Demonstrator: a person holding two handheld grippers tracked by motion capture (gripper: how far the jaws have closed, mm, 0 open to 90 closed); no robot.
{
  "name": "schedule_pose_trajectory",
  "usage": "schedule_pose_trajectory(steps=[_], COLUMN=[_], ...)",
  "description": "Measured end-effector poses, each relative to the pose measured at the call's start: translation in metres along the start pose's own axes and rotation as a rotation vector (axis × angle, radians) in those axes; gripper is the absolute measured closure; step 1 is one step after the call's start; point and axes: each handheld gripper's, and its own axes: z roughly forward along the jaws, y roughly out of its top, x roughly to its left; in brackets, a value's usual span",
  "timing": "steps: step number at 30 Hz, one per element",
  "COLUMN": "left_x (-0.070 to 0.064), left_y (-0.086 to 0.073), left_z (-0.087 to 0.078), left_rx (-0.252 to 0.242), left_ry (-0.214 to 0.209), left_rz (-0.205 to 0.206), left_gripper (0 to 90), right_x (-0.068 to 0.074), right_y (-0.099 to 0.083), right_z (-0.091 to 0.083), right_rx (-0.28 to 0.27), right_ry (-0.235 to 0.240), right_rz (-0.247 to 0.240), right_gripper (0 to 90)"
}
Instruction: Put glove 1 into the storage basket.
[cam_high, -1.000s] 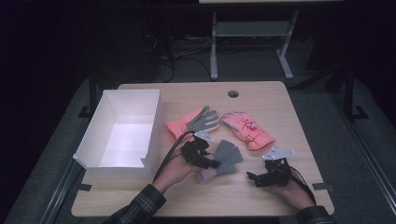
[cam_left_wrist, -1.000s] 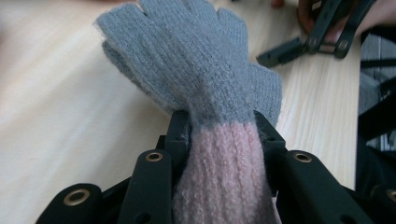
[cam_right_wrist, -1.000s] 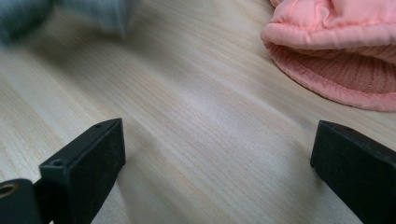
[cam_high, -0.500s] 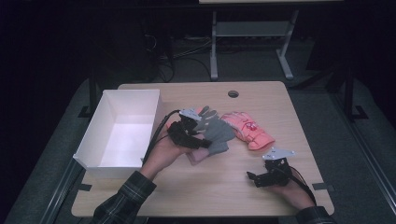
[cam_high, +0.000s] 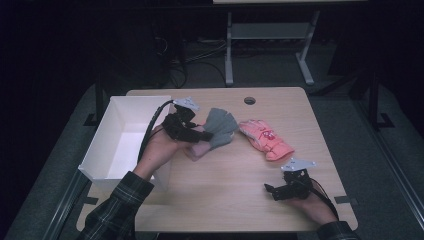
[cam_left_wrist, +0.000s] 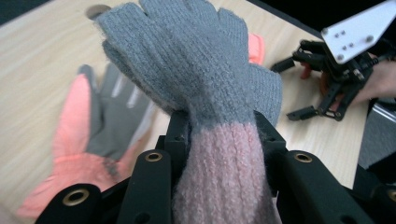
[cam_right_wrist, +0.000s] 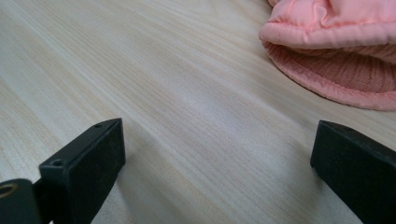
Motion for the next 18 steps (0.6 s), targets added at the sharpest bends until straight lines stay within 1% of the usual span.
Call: schedule_pose_trajectory(steps=[4, 8, 9, 15, 18], left_x=[0.009, 0.017, 0.020, 0.039, 0.050], left_y=[0.000, -0.002, -0.003, -0.011, -0.018], left_z=[-0.016, -0.030, -0.034, -0.057, -0.070], left_rx=[-0.035, -0.051, -0.044, -0.068, -0.079], left_ry=[0.027, 0.066, 0.073, 0.136, 0.168], left_rz=[-0.028, -0.049, -0.048, -0.091, -0.115], left_gripper=[65.2, 65.2, 65.2, 65.2, 65.3], right_x=[0.000, 0.000, 0.000, 0.000, 0.000], right_y=[0.000, 0.000, 0.000, 0.000, 0.000], right_z=[0.000, 0.000, 0.000, 0.000, 0.000], right_rx=[0.001, 0.001, 0.002, 0.001, 0.002], right_ry=[-0.001, -0.001, -0.002, -0.003, -0.002], right_rz=[0.001, 0.001, -0.002, -0.002, -0.003], right_gripper=[2.7, 2.7, 2.7, 2.7, 2.7])
